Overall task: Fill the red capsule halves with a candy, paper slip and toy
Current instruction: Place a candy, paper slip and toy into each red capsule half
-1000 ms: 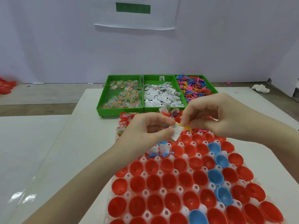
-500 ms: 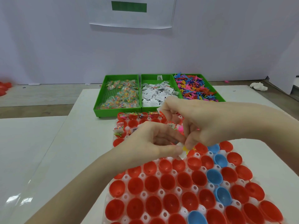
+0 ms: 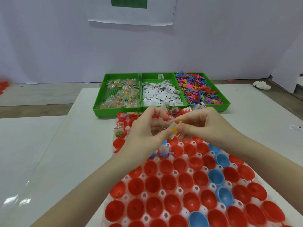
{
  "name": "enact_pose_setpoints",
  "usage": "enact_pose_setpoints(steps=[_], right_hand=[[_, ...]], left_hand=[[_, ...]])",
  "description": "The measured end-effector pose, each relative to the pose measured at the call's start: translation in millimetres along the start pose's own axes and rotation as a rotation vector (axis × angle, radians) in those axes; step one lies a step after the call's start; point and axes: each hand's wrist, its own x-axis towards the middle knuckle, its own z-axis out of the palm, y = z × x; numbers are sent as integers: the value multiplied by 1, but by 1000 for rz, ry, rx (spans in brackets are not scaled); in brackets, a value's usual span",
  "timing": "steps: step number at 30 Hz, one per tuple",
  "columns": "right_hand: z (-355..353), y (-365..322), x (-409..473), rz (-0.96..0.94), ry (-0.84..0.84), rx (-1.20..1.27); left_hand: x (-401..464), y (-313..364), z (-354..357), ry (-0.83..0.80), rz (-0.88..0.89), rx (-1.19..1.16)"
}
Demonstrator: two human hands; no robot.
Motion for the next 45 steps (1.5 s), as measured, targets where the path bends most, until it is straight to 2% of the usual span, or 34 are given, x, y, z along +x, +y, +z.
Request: enact_pose_setpoints(steps=[5,8,11,21,25,27,30,33,35,37,39,42,45], right_hand=[[2,13,-3,108,-25,-60],[4,20,-4,80,-18,-318],[5,23,-4,40,-15,-527],[16,19,-1,-113,-225,-990],[20,13,7,-115,-294,-1131],[23,12,10,-120,-295,-1181],[20,11,15,-77,-281,-1120],[7,5,16,59,-271,-884],[-5,-3,17,113,-302,-750],[-20,-10,21,112,-252,-649],[-38,-12,28,98,-96,-569],[-66,3,47,52,212,-535],[-92,36,70,154,425,-562]], left_hand=[[-2,-14,9,-94,56,355],[-5,-18,10,-75,155,772],[-6,-24,7,-95,270,949],[-5,-26,4,-207,225,1006],[-7,-22,3,-240,296,1083],[-7,-21,4,-272,393,1172],[-6,-21,5,-290,477,1246],[-5,-19,1,-351,378,1230],[-3,-22,-3,-315,323,1220],[-3,-23,-6,-254,318,1152],[-2,-18,-10,-148,325,1053],[8,-18,-32,152,355,877],[35,-23,-68,381,202,754]])
